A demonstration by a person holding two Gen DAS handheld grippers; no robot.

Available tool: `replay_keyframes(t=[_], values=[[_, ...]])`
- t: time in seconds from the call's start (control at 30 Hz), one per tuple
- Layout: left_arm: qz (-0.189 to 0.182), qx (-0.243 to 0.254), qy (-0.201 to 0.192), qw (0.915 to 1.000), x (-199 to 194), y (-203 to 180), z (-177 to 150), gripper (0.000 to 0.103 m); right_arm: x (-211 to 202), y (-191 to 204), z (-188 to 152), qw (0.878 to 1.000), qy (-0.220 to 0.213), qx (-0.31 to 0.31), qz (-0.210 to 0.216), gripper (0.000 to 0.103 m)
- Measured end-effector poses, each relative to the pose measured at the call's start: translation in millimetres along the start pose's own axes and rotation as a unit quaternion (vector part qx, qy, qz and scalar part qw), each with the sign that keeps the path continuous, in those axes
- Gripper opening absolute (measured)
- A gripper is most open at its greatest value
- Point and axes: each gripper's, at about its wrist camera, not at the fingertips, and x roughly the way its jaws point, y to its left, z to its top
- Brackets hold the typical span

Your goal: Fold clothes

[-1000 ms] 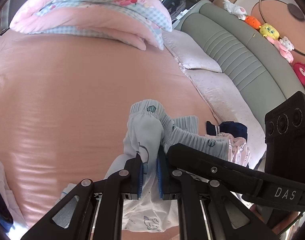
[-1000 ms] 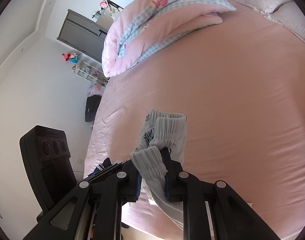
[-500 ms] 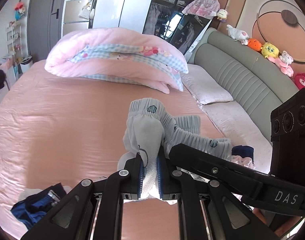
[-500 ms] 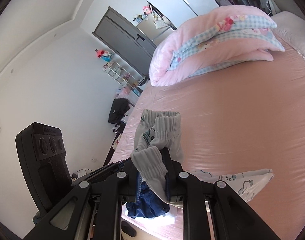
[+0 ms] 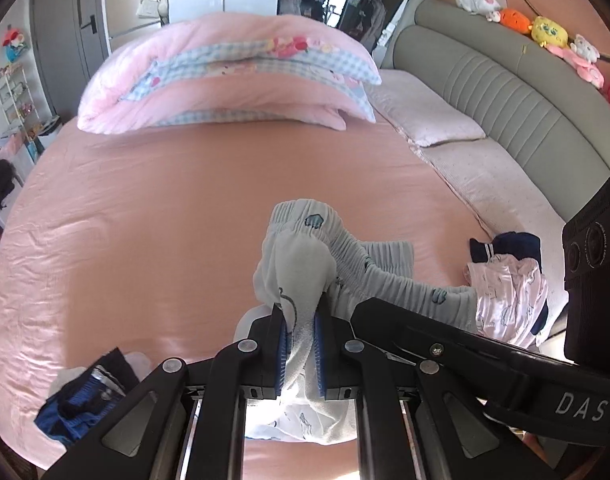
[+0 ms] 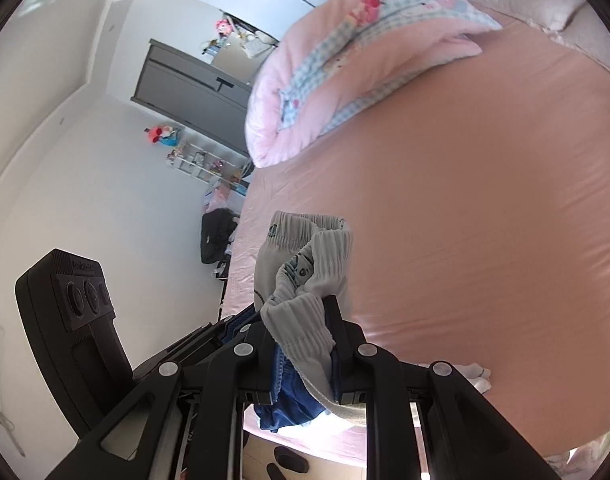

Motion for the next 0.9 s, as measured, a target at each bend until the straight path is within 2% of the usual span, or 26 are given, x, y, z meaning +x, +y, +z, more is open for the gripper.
replay_keyframes(t=[0.23, 0.4, 0.63, 0.8, 0.9], values=[[-0.04, 0.041, 0.068, 0.996, 71, -68, -13, 0.008, -22, -92, -4, 0.995, -0.008, 0.077, -0.057, 0.018], [-0.059, 0.064, 0.1, 0.9912, 110, -109, -27, 0.008, -41, -145, -10, 0.989, -0.014, 0.109, -0.101, 0.018], [-0.065, 0.068, 0.125, 0.9876, 145, -137, -47, 0.008, -51, -191, -13, 0.98, -0.005, 0.104, -0.172, 0.018], [-0.067, 0.07, 0.138, 0.9857, 165, -152, -61, 0.008, -52, -216, -15, 0.974, 0.004, 0.083, -0.211, 0.018], [-0.068, 0.071, 0.145, 0.9845, 178, -160, -69, 0.013, -53, -230, -16, 0.972, 0.011, 0.086, -0.218, 0.018]])
